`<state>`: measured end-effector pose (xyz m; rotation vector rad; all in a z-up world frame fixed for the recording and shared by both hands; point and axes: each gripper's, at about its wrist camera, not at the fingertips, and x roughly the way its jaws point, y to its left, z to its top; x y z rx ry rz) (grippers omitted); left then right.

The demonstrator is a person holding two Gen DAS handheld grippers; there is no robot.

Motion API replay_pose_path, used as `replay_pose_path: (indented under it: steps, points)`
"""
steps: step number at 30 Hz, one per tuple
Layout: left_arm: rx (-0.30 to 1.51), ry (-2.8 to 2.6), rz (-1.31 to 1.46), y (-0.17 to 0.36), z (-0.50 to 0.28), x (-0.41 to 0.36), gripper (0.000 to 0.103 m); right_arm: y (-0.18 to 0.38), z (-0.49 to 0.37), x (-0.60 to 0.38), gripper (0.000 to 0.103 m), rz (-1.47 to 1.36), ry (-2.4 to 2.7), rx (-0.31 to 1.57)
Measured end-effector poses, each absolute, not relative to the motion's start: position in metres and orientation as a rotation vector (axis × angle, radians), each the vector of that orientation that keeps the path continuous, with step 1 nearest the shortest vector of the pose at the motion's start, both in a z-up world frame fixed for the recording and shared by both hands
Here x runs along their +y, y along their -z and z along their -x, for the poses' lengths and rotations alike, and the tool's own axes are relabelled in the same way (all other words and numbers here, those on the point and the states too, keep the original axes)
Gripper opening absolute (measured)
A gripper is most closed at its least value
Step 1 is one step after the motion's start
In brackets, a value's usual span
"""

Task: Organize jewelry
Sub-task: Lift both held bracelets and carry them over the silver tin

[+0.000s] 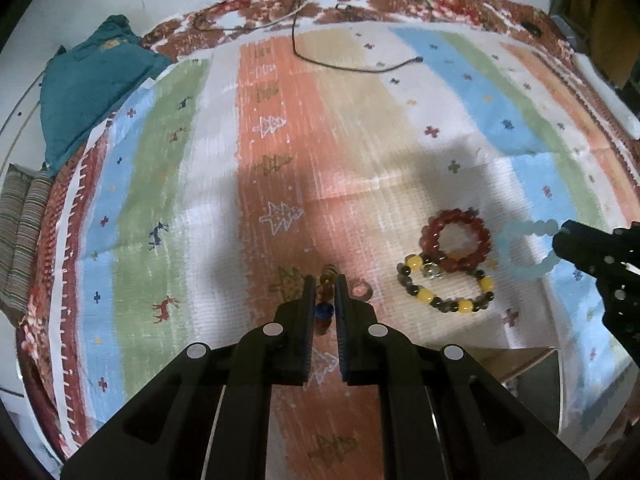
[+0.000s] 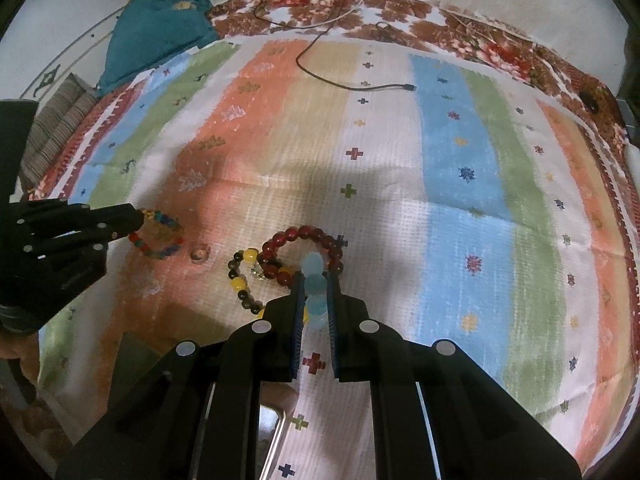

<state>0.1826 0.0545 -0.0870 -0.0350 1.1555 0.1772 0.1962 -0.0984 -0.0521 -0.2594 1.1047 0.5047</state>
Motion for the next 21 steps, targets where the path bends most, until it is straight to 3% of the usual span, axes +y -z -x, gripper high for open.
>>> replay_pose_path:
  steps: [21]
  points:
    - [1.020,-0.101,0.117,0.038,-0.138,0.042,0.009,0.018,-0.160,-0.113,0.012,0.223,-0.524,1.007]
